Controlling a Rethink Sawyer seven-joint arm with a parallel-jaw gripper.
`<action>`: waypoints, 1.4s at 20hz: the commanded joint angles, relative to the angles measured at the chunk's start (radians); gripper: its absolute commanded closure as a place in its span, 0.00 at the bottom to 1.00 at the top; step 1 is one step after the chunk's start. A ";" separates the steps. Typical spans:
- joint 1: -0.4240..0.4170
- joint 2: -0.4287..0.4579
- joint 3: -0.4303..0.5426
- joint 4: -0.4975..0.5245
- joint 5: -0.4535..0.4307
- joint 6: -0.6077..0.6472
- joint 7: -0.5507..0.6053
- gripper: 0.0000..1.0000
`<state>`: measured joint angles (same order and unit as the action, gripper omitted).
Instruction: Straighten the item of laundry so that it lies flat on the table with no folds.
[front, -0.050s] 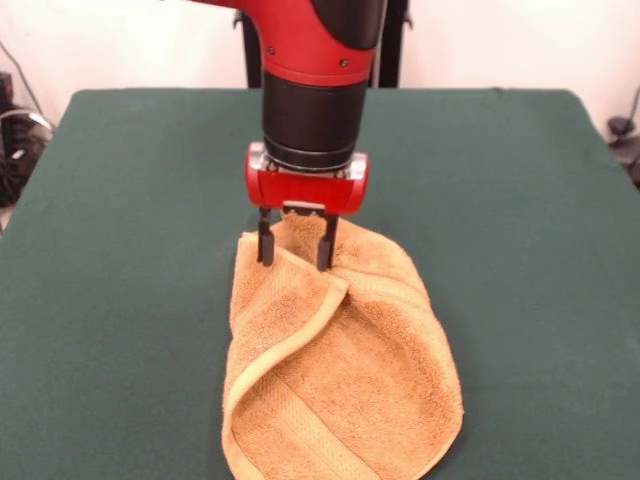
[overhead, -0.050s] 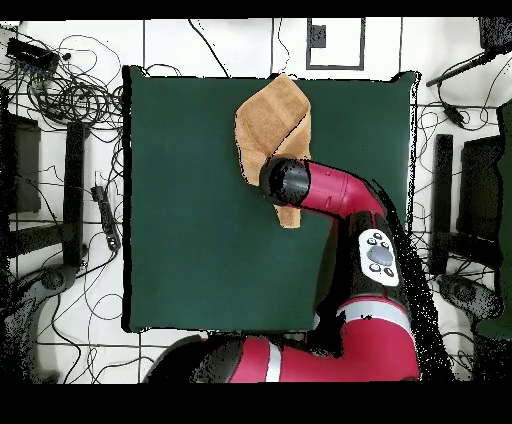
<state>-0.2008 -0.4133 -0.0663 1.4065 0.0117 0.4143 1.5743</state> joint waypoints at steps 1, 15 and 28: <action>0.008 0.100 0.129 0.082 -0.037 -0.068 0.095 0.00; 0.029 0.105 0.117 0.088 -0.045 -0.076 0.089 0.00; 0.105 0.097 0.070 0.046 -0.034 -0.016 0.122 0.00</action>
<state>-0.1594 -0.3720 -0.0657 1.4106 0.0015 0.3591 1.5743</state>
